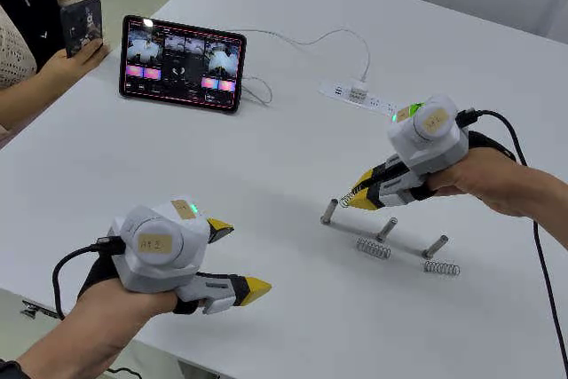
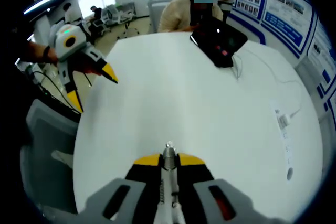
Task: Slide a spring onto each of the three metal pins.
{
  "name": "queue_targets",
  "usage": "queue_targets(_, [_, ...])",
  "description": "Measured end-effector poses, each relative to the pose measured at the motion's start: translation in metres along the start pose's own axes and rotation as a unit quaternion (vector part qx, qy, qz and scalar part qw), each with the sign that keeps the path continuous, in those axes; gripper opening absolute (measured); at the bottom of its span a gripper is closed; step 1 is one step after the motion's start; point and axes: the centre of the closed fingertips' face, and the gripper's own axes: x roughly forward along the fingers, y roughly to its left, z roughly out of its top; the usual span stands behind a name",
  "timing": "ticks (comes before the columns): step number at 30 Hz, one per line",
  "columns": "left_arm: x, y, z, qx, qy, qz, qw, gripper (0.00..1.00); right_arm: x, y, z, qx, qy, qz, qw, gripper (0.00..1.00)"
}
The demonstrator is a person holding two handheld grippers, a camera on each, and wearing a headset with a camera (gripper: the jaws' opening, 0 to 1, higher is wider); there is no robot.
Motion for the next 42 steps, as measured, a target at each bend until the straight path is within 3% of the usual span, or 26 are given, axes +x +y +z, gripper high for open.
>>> queue_targets(42, [-0.008,0.003,0.0,-0.009,-0.002,0.004,1.0,0.6,0.025,0.005,0.01,-0.046,0.039,0.02,0.998,0.13])
